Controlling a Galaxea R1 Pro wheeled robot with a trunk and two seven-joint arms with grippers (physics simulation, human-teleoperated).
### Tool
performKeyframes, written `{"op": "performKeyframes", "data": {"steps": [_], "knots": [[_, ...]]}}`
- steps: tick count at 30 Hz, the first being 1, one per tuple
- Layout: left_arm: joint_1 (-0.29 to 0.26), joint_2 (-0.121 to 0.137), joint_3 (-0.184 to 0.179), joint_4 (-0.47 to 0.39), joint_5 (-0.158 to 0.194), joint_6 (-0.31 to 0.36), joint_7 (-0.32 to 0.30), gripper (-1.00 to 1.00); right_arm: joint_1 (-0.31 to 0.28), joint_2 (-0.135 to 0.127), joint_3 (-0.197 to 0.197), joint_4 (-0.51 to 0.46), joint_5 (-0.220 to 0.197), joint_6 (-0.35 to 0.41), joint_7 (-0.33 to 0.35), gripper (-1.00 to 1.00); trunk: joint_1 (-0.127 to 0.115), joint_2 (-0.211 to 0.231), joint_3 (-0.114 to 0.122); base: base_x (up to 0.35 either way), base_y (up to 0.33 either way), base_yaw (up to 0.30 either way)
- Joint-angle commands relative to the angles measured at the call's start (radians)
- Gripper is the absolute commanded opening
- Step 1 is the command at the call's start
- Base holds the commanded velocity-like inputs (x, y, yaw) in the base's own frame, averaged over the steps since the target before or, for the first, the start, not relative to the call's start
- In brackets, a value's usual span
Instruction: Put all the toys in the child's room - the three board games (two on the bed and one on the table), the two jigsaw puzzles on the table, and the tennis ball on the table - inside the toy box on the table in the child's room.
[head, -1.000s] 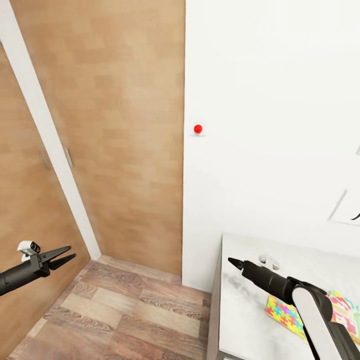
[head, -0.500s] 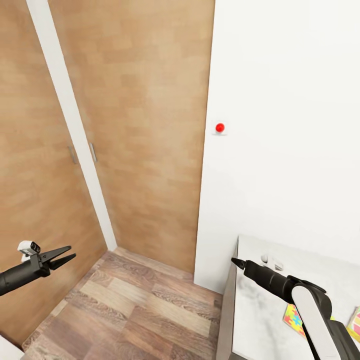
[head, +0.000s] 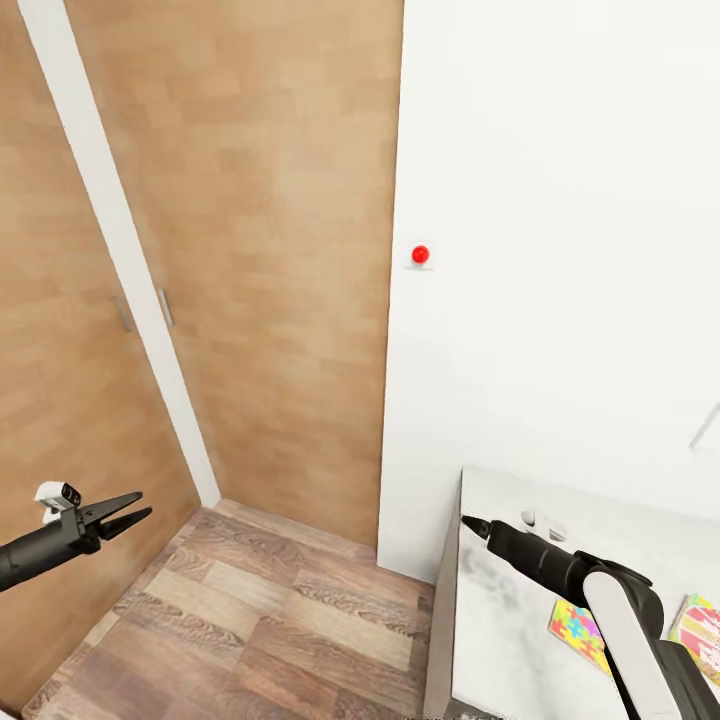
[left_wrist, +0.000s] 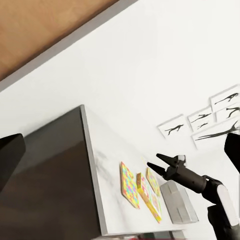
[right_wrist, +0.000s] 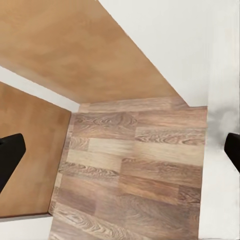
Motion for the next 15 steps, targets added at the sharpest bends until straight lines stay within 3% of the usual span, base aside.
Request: {"op": "performKeyframes", "data": {"steps": [1, 9, 15], "knots": [[0.000, 0.000, 0.000, 0.000, 0.000, 0.011, -0.004, 1.00, -0.001, 0.000, -0.001, -0.001, -0.010, 0.004, -0.010, 1.00, 0.001, -0.002, -0.002, 0.000, 0.000, -0.270], [0.000, 0.000, 0.000, 0.000, 0.000, 0.011, -0.004, 1.00, -0.001, -0.003, -0.021, -0.001, -0.003, -0.039, -0.016, 1.00, 0.001, -0.002, -0.002, 0.000, 0.000, -0.270], [0.000, 0.000, 0.000, 0.000, -0.001, 0.011, -0.004, 1.00, -0.001, -0.007, -0.025, 0.000, -0.001, -0.058, -0.018, 1.00, 0.001, -0.002, -0.002, 0.000, 0.000, -0.100]]}}
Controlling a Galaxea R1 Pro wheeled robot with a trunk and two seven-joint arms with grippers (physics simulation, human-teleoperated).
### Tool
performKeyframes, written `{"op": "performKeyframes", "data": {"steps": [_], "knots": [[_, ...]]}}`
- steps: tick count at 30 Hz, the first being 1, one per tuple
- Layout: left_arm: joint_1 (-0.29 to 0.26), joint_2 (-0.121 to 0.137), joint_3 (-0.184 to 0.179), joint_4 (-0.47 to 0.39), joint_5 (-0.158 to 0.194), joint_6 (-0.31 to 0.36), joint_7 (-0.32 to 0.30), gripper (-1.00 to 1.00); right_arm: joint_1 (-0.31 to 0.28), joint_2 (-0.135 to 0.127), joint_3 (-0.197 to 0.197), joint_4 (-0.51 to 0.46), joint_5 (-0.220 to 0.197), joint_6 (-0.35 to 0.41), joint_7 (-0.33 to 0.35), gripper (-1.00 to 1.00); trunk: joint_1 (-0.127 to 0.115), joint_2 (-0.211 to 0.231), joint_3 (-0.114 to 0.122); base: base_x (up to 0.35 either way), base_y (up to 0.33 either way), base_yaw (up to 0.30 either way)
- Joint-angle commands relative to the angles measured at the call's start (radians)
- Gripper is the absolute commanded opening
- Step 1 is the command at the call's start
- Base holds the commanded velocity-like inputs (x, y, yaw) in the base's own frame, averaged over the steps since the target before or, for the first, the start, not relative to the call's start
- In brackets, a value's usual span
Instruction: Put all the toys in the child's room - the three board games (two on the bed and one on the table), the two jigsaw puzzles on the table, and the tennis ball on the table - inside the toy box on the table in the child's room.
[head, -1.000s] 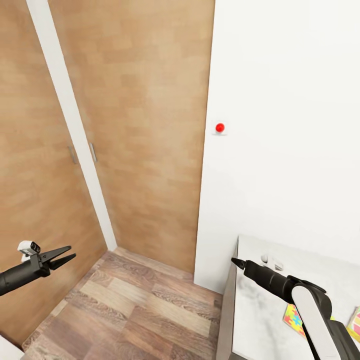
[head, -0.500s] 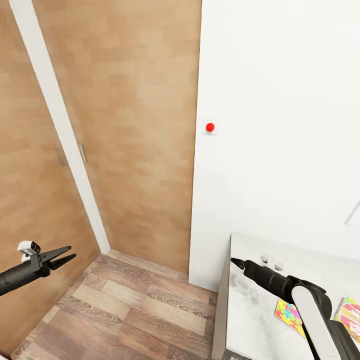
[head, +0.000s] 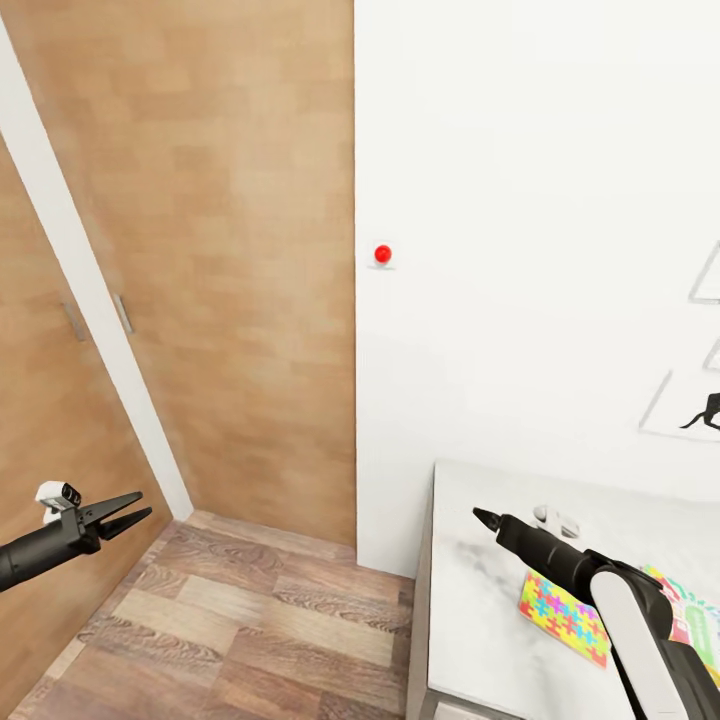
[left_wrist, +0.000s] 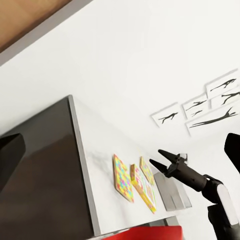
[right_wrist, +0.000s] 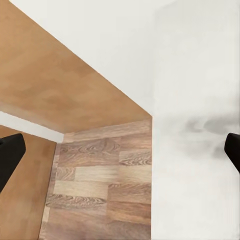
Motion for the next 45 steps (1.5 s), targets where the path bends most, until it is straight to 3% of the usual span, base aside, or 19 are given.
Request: {"op": "performKeyframes", "data": {"steps": [1, 24, 45], "knots": [[-0.001, 0.000, 0.000, 0.000, 0.000, 0.011, -0.004, 1.00, -0.001, 0.002, -0.001, -0.001, -0.010, 0.002, -0.010, 1.00, 0.001, -0.002, -0.002, 0.000, 0.000, -0.030], [-0.001, 0.000, 0.000, 0.000, -0.002, 0.011, 0.002, 1.00, -0.001, -0.005, -0.009, 0.001, -0.012, -0.004, -0.010, 1.00, 0.001, -0.002, -0.008, 0.000, 0.000, -0.003], [-0.001, 0.000, 0.000, 0.000, -0.002, 0.011, 0.019, 1.00, -0.001, 0.006, -0.002, -0.006, -0.007, 0.004, -0.010, 1.00, 0.001, -0.002, -0.038, 0.000, 0.000, -0.043]]}}
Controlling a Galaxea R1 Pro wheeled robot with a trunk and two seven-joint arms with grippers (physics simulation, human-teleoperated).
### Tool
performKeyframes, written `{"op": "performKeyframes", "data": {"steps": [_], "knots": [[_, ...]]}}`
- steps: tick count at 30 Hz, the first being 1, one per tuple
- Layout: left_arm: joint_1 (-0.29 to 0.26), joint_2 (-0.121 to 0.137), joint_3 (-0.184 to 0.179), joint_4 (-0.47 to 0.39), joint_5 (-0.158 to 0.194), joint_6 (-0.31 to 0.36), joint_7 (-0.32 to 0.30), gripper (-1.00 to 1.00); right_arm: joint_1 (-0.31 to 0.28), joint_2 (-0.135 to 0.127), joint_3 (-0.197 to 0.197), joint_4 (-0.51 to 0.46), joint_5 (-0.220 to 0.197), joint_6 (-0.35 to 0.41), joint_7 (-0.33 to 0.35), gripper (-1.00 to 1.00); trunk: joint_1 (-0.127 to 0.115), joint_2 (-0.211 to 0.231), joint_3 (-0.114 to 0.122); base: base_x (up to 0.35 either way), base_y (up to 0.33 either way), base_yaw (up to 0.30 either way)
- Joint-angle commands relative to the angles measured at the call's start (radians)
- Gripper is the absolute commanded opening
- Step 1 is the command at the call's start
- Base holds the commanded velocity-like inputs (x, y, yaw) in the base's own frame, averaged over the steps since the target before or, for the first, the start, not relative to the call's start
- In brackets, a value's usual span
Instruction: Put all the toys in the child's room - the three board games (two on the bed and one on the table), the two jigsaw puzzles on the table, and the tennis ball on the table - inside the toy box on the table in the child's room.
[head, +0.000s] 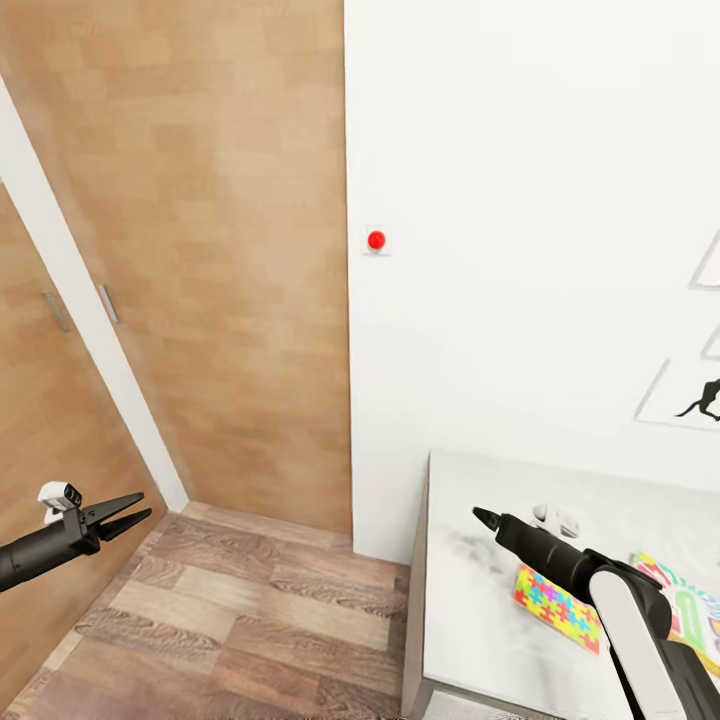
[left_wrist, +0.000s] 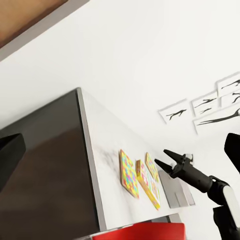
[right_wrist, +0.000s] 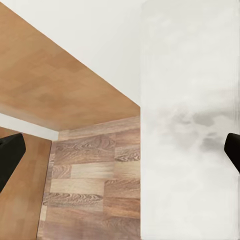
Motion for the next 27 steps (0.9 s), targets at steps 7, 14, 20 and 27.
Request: {"op": "performKeyframes", "data": {"steps": [7, 14, 20, 27], "knots": [[-0.001, 0.000, 0.000, 0.000, 0.000, 0.011, -0.003, 1.00, -0.021, -0.002, 0.003, -0.005, -0.009, 0.009, -0.151, 1.00, 0.001, -0.002, -0.013, 0.000, 0.000, -0.073], [-0.001, 0.000, 0.001, 0.000, 0.000, 0.010, 0.009, 1.00, -0.058, 0.016, 0.012, 0.001, -0.022, 0.011, -0.481, 1.00, 0.001, -0.002, -0.022, 0.000, 0.000, -0.061], [-0.001, -0.004, 0.001, 0.000, 0.000, 0.011, 0.021, 1.00, -0.065, 0.058, 0.021, 0.000, -0.024, 0.013, -0.597, 1.00, 0.001, -0.002, -0.024, 0.000, 0.000, -0.017], [-0.001, -0.011, 0.000, 0.000, 0.000, 0.010, 0.026, 1.00, -0.068, 0.067, 0.022, 0.000, -0.017, 0.013, -0.632, 1.00, 0.001, -0.002, -0.025, 0.000, 0.000, -0.003]]}}
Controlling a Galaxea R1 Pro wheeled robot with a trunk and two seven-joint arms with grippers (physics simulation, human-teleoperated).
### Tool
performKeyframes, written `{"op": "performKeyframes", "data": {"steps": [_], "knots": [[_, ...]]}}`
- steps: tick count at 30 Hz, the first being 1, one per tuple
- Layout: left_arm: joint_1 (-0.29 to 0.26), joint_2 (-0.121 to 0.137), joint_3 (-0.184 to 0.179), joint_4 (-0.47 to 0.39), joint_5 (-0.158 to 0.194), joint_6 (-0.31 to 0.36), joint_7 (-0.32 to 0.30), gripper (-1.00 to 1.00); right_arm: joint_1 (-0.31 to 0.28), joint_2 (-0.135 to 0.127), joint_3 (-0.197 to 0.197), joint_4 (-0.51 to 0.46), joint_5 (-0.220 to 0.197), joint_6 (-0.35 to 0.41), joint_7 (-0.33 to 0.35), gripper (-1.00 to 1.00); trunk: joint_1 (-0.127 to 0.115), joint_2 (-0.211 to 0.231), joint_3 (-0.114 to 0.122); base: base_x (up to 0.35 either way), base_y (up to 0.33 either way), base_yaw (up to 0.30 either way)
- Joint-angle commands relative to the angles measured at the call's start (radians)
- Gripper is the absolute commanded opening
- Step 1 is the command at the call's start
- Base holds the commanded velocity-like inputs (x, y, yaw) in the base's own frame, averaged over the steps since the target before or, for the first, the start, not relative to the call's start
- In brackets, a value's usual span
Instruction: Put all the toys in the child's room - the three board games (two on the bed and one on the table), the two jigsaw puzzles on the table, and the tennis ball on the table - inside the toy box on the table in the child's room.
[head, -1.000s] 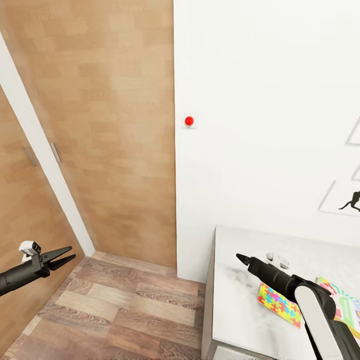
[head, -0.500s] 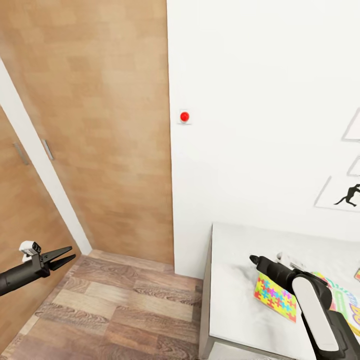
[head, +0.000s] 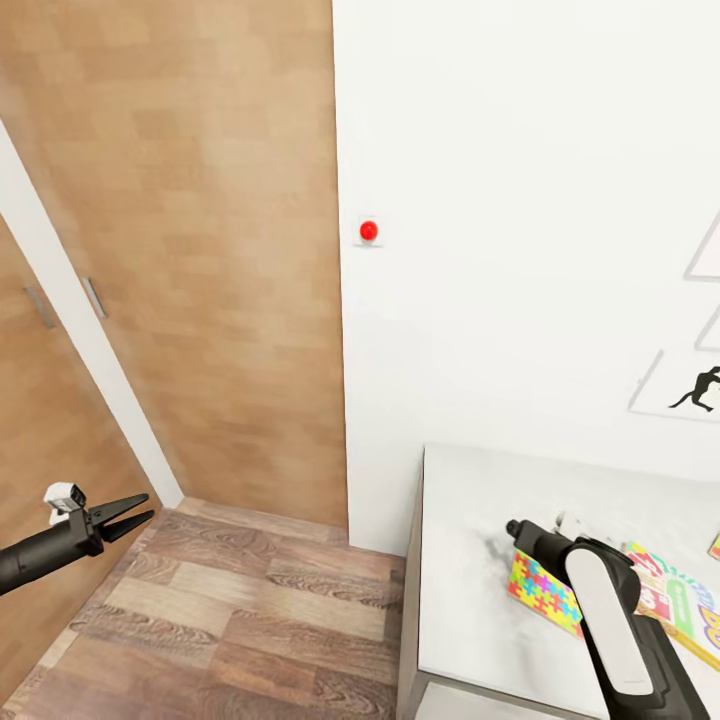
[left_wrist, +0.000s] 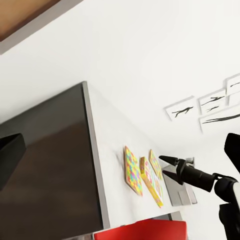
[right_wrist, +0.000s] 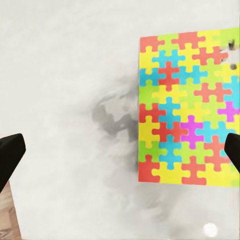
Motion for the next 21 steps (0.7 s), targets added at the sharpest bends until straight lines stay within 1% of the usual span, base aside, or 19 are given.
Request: {"op": "performKeyframes", "data": {"steps": [1, 6, 8, 14, 17, 21], "knots": [[-0.001, 0.000, 0.000, 0.000, 0.000, 0.011, -0.003, 1.00, -0.002, -0.002, -0.001, -0.001, -0.010, 0.002, -0.012, 1.00, 0.001, -0.002, -0.003, 0.000, 0.000, 0.000], [-0.001, -0.002, 0.000, 0.000, 0.000, 0.010, 0.000, 1.00, -0.003, -0.007, -0.007, 0.001, -0.009, 0.002, -0.018, 1.00, 0.001, -0.002, -0.009, 0.000, -0.005, 0.000], [-0.001, -0.005, 0.000, 0.000, 0.000, 0.010, 0.011, 1.00, -0.003, -0.008, -0.008, 0.001, -0.008, 0.000, -0.020, 1.00, 0.001, -0.002, -0.012, 0.002, -0.072, 0.000], [-0.002, -0.011, 0.000, 0.000, 0.003, 0.010, 0.058, 1.00, -0.003, -0.009, -0.009, 0.002, -0.007, -0.003, -0.023, 1.00, 0.001, -0.002, -0.021, 0.013, -0.195, 0.000], [-0.002, -0.012, 0.000, 0.000, 0.004, 0.010, 0.068, 1.00, -0.003, -0.009, -0.010, 0.002, -0.007, -0.003, -0.023, 1.00, 0.001, -0.002, -0.026, 0.005, -0.169, 0.000], [-0.002, -0.013, 0.000, 0.000, 0.004, 0.010, 0.072, 1.00, -0.003, -0.009, -0.011, 0.003, -0.007, -0.003, -0.022, 1.00, 0.001, -0.002, -0.032, 0.002, -0.062, 0.000]]}}
